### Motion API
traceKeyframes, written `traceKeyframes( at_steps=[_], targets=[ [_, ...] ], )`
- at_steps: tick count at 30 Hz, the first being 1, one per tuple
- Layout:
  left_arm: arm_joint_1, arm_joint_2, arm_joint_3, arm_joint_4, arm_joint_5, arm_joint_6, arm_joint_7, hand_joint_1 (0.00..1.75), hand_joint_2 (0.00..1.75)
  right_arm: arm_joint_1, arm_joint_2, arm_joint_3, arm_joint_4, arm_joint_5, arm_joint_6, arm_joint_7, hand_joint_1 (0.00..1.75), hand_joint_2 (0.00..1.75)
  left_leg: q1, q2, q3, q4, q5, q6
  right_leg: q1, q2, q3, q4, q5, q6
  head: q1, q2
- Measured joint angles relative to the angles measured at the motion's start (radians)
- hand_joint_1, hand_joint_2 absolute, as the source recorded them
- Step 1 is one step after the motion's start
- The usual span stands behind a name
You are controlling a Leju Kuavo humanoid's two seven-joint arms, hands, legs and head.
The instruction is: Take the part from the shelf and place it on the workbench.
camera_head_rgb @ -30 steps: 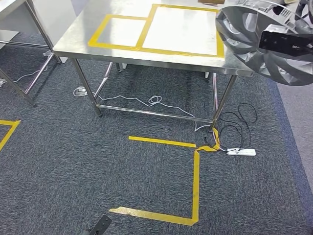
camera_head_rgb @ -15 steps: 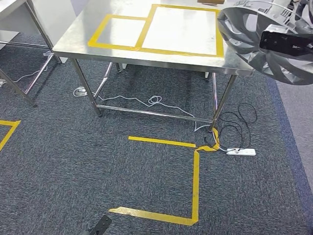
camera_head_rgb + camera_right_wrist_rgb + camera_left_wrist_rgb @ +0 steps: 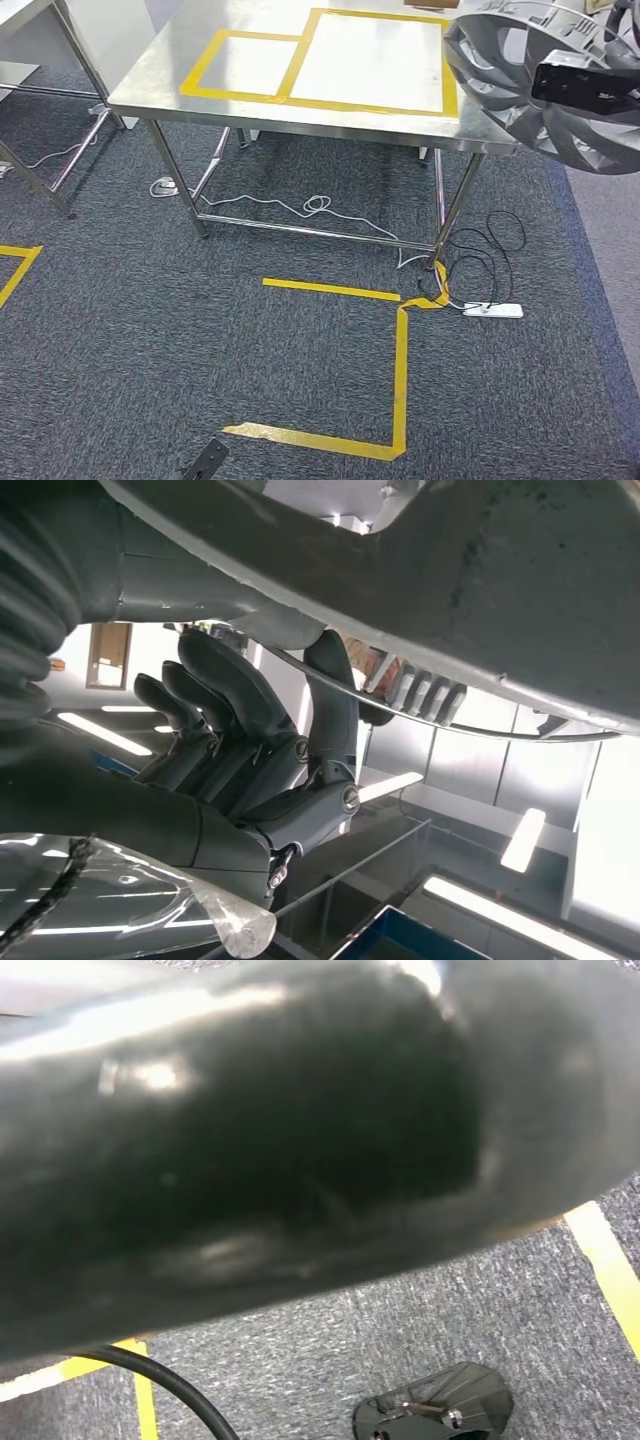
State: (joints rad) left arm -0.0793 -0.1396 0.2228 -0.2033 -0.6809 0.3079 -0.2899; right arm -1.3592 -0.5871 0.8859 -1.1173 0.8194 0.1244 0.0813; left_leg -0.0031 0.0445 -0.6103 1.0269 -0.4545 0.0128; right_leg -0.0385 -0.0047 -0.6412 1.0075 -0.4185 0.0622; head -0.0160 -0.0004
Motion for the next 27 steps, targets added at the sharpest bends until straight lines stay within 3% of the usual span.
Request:
traceKeyframes(
  at_steps=[13, 17, 21, 23, 26, 27],
  targets=[
    [0.0, 0.0, 0.0, 0.0, -0.002, -0.003, 0.005, 0.0, 0.0, 0.005, 0.0, 0.0, -0.002, 0.001, -0.003, 0.0, 1.75, 1.75, -0.002, 0.0, -0.001, 0.003, -0.002, 0.002, -0.002, 0.0, 0.0, -0.001, 0.001, 0.002, 0.0, 0.0],
    [0.0, 0.001, 0.0, 0.0, -0.003, -0.004, 0.006, 0.0, 0.0, 0.011, 0.0, 0.001, -0.003, 0.001, -0.004, 0.0, 1.75, 1.75, -0.005, 0.0, -0.005, 0.009, -0.004, 0.008, -0.004, 0.0, 0.0, -0.002, 0.003, 0.006, 0.0, 0.0],
    [-0.001, 0.002, 0.0, 0.0, -0.008, -0.006, 0.006, 0.0, 0.0, 0.018, -0.001, 0.0, -0.009, 0.002, -0.005, 0.0, 1.75, 1.75, -0.005, 0.001, -0.002, 0.002, -0.002, 0.025, -0.006, 0.0, 0.002, -0.007, 0.003, 0.018, 0.0, 0.0],
    [-0.002, 0.001, 0.0, 0.0, -0.009, -0.009, 0.006, 0.0, 0.0, 0.021, -0.003, 0.0, -0.013, 0.002, -0.007, 0.0, 1.75, 1.75, -0.001, 0.003, 0.01, -0.017, 0.006, 0.036, -0.004, 0.001, -0.019, 0.034, -0.025, 0.018, 0.002, 0.0],
    [-0.004, 0.0, 0.0, 0.0, -0.01, -0.019, 0.007, 0.0, 0.0, 0.031, -0.005, 0.0, -0.015, 0.002, -0.015, 0.001, 1.75, 1.75, -0.002, 0.004, 0.019, -0.025, 0.007, 0.044, 0.0, 0.004, -0.113, 0.226, -0.107, 0.014, 0.004, 0.0],
    [-0.004, -0.001, 0.0, 0.0, -0.01, -0.021, 0.007, 0.0, 0.0, 0.038, -0.006, 0.0, -0.016, 0.002, -0.017, 0.001, 1.75, 1.75, -0.003, 0.003, 0.022, -0.024, 0.003, 0.044, 0.001, 0.004, -0.137, 0.269, -0.114, 0.014, 0.004, 0.0]
  ],
)
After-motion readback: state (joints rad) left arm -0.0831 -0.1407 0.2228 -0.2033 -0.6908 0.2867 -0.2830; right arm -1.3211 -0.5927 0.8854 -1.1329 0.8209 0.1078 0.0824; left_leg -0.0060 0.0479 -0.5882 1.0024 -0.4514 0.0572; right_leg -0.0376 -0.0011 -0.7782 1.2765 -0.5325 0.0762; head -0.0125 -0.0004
